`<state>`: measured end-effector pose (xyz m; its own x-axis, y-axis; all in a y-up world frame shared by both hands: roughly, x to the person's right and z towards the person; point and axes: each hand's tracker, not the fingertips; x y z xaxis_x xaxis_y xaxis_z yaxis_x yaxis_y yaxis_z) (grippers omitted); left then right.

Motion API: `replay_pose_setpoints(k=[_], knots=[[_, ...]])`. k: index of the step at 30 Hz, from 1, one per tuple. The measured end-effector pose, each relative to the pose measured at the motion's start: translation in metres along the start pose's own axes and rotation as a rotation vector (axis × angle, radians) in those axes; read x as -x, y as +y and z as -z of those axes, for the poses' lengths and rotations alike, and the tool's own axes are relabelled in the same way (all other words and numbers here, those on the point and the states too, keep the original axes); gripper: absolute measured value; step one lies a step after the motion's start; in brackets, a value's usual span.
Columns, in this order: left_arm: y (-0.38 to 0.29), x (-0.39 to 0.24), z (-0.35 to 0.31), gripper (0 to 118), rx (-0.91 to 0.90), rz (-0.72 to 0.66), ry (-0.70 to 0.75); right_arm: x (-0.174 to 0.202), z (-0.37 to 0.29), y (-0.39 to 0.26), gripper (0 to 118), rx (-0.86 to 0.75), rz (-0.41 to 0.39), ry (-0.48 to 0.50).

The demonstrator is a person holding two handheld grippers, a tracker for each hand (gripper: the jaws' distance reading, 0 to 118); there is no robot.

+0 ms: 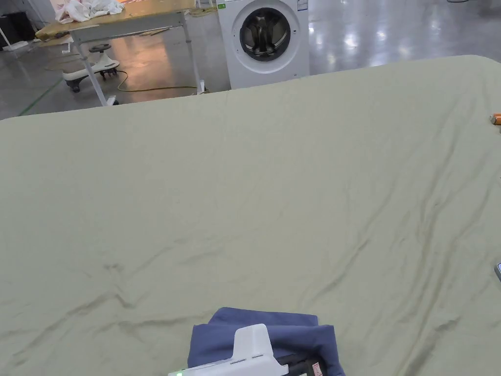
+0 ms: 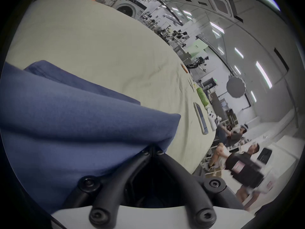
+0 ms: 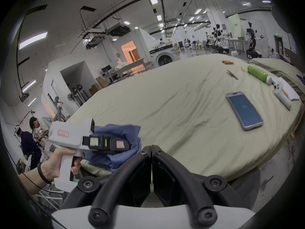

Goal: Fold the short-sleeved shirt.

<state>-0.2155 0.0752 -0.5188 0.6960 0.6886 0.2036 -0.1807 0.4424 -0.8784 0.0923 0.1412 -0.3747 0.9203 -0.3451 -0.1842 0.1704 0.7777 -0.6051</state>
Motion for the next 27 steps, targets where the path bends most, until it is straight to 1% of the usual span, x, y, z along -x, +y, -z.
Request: replay_pose_setpoints(k=[1, 2, 3, 4, 5, 6, 7, 9, 11, 12, 13, 14, 15, 16, 17, 18, 20, 24, 25, 27], knots=[[0.006, -0.001, -0.009, 2, -0.015, -0.052, -0.011, 0.004, 0.005, 0.001, 0, 0.013, -0.01, 0.016], [0.008, -0.003, -0.02, 9, -0.048, -0.06, -0.01, 0.008, 0.01, 0.003, 0, 0.022, -0.021, 0.033], [0.011, -0.007, -0.031, 20, -0.085, -0.022, 0.001, 0.014, 0.017, 0.005, 0, 0.031, -0.037, 0.061], [0.013, -0.011, -0.046, 35, -0.124, 0.028, 0.019, 0.021, 0.026, 0.01, 0, 0.044, -0.06, 0.1], [0.016, -0.014, -0.062, 56, -0.175, 0.085, 0.03, 0.028, 0.035, 0.015, 0, 0.053, -0.08, 0.136], [0.017, -0.015, -0.077, 67, -0.209, 0.115, 0.03, 0.034, 0.046, 0.02, 0, 0.066, -0.095, 0.169], [0.018, -0.012, -0.093, 72, -0.234, 0.127, 0.036, 0.041, 0.058, 0.026, 0, 0.083, -0.11, 0.205], [0.019, -0.003, -0.122, 74, -0.295, 0.107, 0.074, 0.051, 0.083, 0.035, 0, 0.109, -0.13, 0.232], [0.018, 0.014, -0.148, 76, -0.311, 0.082, 0.108, 0.057, 0.116, 0.04, 0, 0.225, -0.145, 0.238], [0.016, 0.025, -0.156, 78, -0.315, 0.058, 0.124, 0.056, 0.135, 0.038, 0, 0.316, -0.151, 0.2], [0.013, 0.037, -0.163, 81, -0.303, 0.024, 0.138, 0.055, 0.154, 0.033, 0, 0.43, -0.177, 0.127], [0.011, 0.048, -0.167, 83, -0.282, -0.029, 0.146, 0.056, 0.171, 0.025, 0, 0.534, -0.23, 0.039], [0.008, 0.059, -0.17, 83, -0.256, -0.09, 0.137, 0.055, 0.179, 0.017, 0, 0.556, -0.272, 0.058], [0.006, 0.069, -0.171, 84, -0.216, -0.145, 0.113, 0.053, 0.181, 0.02, 0, 0.471, -0.251, 0.096], [0.002, 0.08, -0.17, 84, -0.216, -0.163, 0.095, 0.052, 0.176, 0.027, 0, 0.487, -0.178, 0.087], [-0.001, 0.086, -0.169, 84, -0.234, -0.164, 0.094, 0.051, 0.173, 0.03, 0, 0.49, -0.13, 0.081], [-0.003, 0.095, -0.16, 84, -0.23, -0.198, 0.089, 0.051, 0.169, 0.025, 0, 0.481, -0.181, 0.079], [-0.001, 0.1, -0.132, 83, -0.208, -0.255, 0.036, 0.054, 0.166, 0.023, 0, 0.464, -0.184, 0.068], [-0.001, 0.1, -0.126, 79, -0.2, -0.256, 0.03, 0.055, 0.167, 0.022, 0, 0.464, -0.191, 0.065], [-0.002, 0.104, -0.113, 60, -0.193, -0.262, -0.009, 0.054, 0.167, 0.023, 0, 0.462, -0.191, 0.064]])
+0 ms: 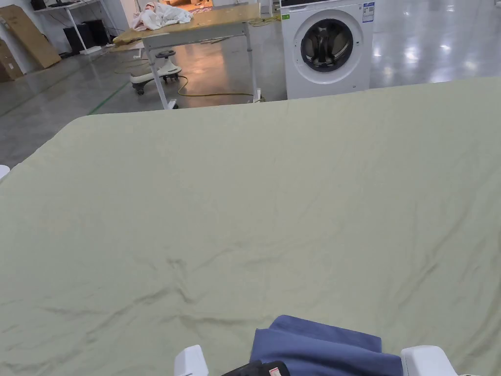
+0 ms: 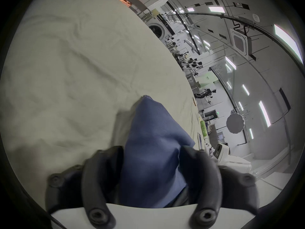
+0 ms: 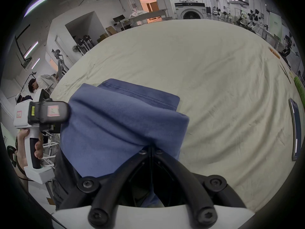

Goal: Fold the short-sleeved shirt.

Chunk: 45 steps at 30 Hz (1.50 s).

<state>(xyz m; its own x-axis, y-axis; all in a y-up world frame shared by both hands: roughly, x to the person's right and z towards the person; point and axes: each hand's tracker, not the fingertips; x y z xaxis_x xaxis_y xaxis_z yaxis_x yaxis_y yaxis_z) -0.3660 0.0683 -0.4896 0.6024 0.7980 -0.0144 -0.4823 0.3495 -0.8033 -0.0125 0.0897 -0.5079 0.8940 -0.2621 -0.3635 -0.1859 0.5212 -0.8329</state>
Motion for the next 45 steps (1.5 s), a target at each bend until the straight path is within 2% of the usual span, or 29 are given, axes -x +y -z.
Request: replay_pose_setpoints(k=[2, 3, 8, 11, 12, 16, 17, 18, 21, 22, 23, 24, 27, 29, 31, 33, 35, 36, 37, 39, 40, 42, 44, 45], knots=[[-0.002, 0.001, 0.008, 37, -0.01, -0.022, 0.028, 0.0, 0.0, -0.002, 0, -0.006, 0.005, 0.0], [-0.004, 0.0, 0.011, 32, -0.012, 0.0, 0.057, -0.001, 0.0, -0.003, 0, -0.01, 0.01, 0.003], [-0.001, -0.009, 0.0, 26, -0.021, 0.013, 0.046, -0.002, -0.014, -0.006, 0, -0.057, 0.041, 0.039], [0.021, -0.006, -0.034, 26, -0.124, -0.023, -0.032, -0.009, -0.038, -0.005, 0, -0.152, 0.209, 0.193], [0.034, -0.002, -0.054, 26, -0.162, -0.02, -0.017, -0.012, -0.046, -0.006, 0, -0.174, 0.228, 0.209], [0.079, 0.022, -0.142, 26, -0.286, 0.039, 0.174, -0.013, -0.067, -0.005, 0, -0.201, 0.133, 0.14], [0.091, 0.033, -0.163, 26, -0.308, 0.029, 0.222, -0.014, -0.071, -0.005, 0, -0.2, 0.131, 0.138], [0.102, 0.044, -0.182, 26, -0.329, 0.02, 0.273, -0.018, -0.074, -0.006, 0, -0.196, 0.138, 0.147], [0.137, 0.087, -0.231, 26, -0.328, -0.03, 0.427, -0.031, -0.077, -0.012, 0, -0.189, 0.263, 0.253], [0.144, 0.097, -0.242, 26, -0.342, -0.053, 0.462, -0.035, -0.078, -0.014, 0, -0.199, 0.293, 0.263], [0.137, 0.067, -0.239, 26, -0.35, -0.071, 0.479, -0.037, -0.08, -0.015, 0, -0.206, 0.303, 0.254], [0.142, 0.074, -0.246, 26, -0.35, -0.095, 0.487, -0.038, -0.081, -0.016, 0, -0.206, 0.294, 0.238], [0.151, 0.096, -0.247, 32, -0.365, -0.088, 0.531, -0.039, -0.084, -0.016, 0, -0.209, 0.288, 0.179], [0.152, 0.097, -0.241, 53, -0.368, -0.082, 0.572, -0.04, -0.086, -0.014, 0, -0.211, 0.287, 0.177], [0.159, 0.103, -0.245, 77, -0.403, -0.054, 0.714, -0.039, -0.092, -0.013, 0, -0.221, 0.28, 0.162], [0.155, 0.081, -0.245, 76, -0.427, 0.1, 0.959, -0.038, -0.099, -0.011, 0, -0.234, 0.241, 0.124], [0.143, 0.052, -0.25, 63, -0.446, 0.277, 1.062, -0.031, -0.111, -0.01, 0, -0.241, 0.15, 0.006], [0.132, 0.035, -0.254, 52, -0.478, 0.327, 1.043, -0.028, -0.117, -0.011, 0, -0.27, 0.102, -0.042], [0.121, 0.016, -0.258, 42, -0.516, 0.365, 0.961, -0.025, -0.123, -0.011, 0, -0.289, 0.067, -0.084], [0.101, -0.013, -0.264, 39, -0.564, 0.421, 0.852, -0.024, -0.134, -0.015, 0, -0.366, 0.04, -0.127], [0.088, -0.031, -0.263, 29, -0.587, 0.464, 0.831, -0.025, -0.14, -0.016, 0, -0.396, 0.033, -0.132], [0.06, -0.064, -0.253, 25, -0.646, 0.567, 0.786, -0.026, -0.15, -0.021, 0, -0.478, 0.019, -0.154], [0.037, -0.091, -0.243, 10, -0.714, 0.631, 0.737, -0.024, -0.159, -0.023, 0, -0.519, 0.001, -0.201], [0.026, -0.105, -0.236, 8, -0.743, 0.629, 0.709, -0.024, -0.165, -0.024, 0, -0.537, -0.012, -0.224]])
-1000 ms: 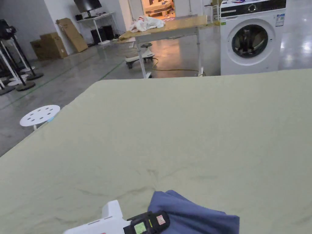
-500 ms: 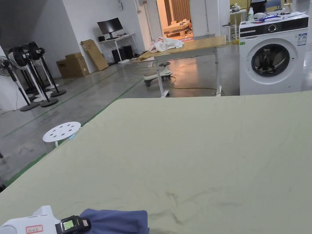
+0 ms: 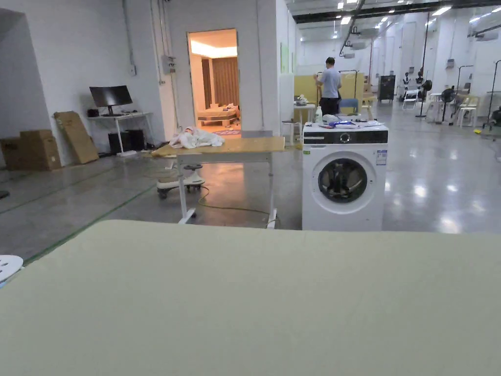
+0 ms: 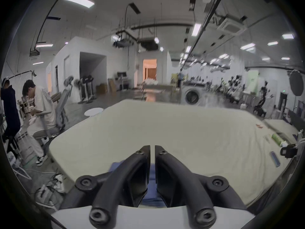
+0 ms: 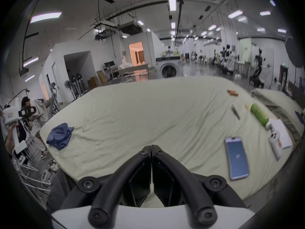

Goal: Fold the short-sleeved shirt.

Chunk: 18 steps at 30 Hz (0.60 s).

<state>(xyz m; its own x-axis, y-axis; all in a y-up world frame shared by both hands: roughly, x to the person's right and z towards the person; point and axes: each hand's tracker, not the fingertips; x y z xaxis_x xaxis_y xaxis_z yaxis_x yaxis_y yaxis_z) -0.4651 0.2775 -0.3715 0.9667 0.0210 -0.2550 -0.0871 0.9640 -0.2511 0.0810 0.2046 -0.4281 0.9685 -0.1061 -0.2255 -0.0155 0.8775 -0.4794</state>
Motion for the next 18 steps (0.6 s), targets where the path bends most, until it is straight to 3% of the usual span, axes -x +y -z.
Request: replay_pose_setpoints(k=[3, 7, 12, 18], knots=[[-0.009, -0.036, -0.018, 0, -0.122, 0.006, -0.071, 0.003, -0.014, 0.007, 0, -0.086, -0.049, -0.004], [-0.008, -0.094, -0.035, 0, -0.253, 0.181, -0.035, 0.007, -0.023, 0.019, 0, -0.19, -0.101, -0.026], [0.017, -0.118, -0.032, 0, -0.253, 0.118, -0.107, 0.006, -0.029, 0.048, 0, -0.272, -0.082, -0.017], [0.051, -0.137, -0.035, 0, -0.327, 0.136, -0.123, 0.002, -0.038, 0.082, 0, -0.359, -0.077, -0.038]])
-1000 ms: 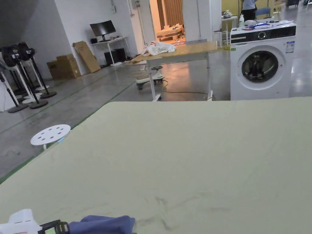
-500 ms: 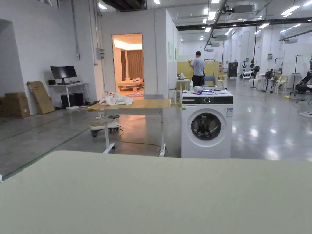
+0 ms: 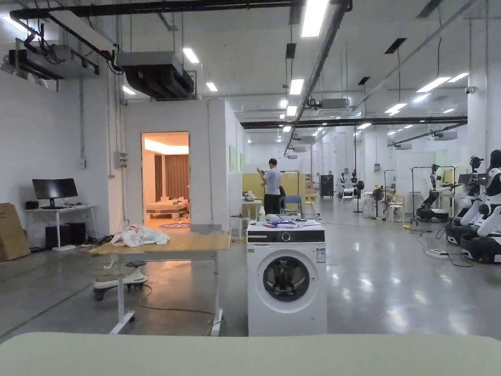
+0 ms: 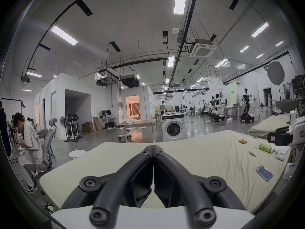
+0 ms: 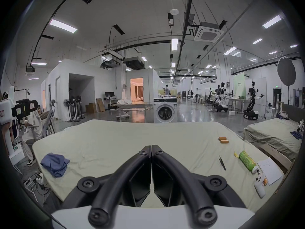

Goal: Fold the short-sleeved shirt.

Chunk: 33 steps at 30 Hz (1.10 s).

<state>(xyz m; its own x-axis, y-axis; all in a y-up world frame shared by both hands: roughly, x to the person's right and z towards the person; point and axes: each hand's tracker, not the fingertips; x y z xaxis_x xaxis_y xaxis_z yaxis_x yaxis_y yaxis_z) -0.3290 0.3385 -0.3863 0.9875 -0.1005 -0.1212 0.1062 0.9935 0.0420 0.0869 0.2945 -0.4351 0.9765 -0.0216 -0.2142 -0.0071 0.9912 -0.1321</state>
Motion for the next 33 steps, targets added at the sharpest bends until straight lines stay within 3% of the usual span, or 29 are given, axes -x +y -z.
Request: replay_pose_setpoints(k=[15, 17, 18, 19, 20, 22, 23, 24, 29, 33], knots=[[0.015, -0.005, -0.001, 1, -0.007, -0.012, -0.022, -0.005, -0.003, 0.013, 1, -0.089, 0.031, -0.037], [0.014, -0.004, -0.002, 14, -0.017, -0.029, -0.025, -0.005, -0.003, 0.014, 21, -0.093, 0.035, -0.037], [0.015, -0.003, -0.002, 23, -0.019, -0.039, -0.027, -0.005, -0.003, 0.014, 38, -0.094, 0.037, -0.032], [0.015, -0.003, -0.002, 41, -0.018, -0.043, -0.028, -0.005, -0.003, 0.014, 61, -0.094, 0.035, -0.031], [0.016, -0.003, -0.003, 58, -0.018, -0.044, -0.023, -0.004, -0.002, 0.015, 73, -0.098, 0.029, -0.034], [0.015, -0.004, -0.002, 89, -0.016, -0.022, -0.003, -0.001, -0.002, 0.014, 82, -0.115, 0.011, -0.045], [0.014, -0.004, -0.002, 96, -0.015, -0.013, 0.008, -0.001, -0.002, 0.015, 83, -0.118, 0.007, -0.046], [0.014, -0.005, -0.003, 100, -0.014, -0.007, 0.013, 0.0, -0.003, 0.015, 85, -0.119, 0.007, -0.047], [0.011, -0.005, -0.006, 117, -0.028, 0.005, 0.011, 0.004, -0.005, 0.017, 118, -0.118, 0.024, -0.06], [0.013, -0.003, -0.007, 118, -0.037, -0.004, 0.017, 0.004, -0.009, 0.019, 118, -0.145, 0.011, -0.053]])
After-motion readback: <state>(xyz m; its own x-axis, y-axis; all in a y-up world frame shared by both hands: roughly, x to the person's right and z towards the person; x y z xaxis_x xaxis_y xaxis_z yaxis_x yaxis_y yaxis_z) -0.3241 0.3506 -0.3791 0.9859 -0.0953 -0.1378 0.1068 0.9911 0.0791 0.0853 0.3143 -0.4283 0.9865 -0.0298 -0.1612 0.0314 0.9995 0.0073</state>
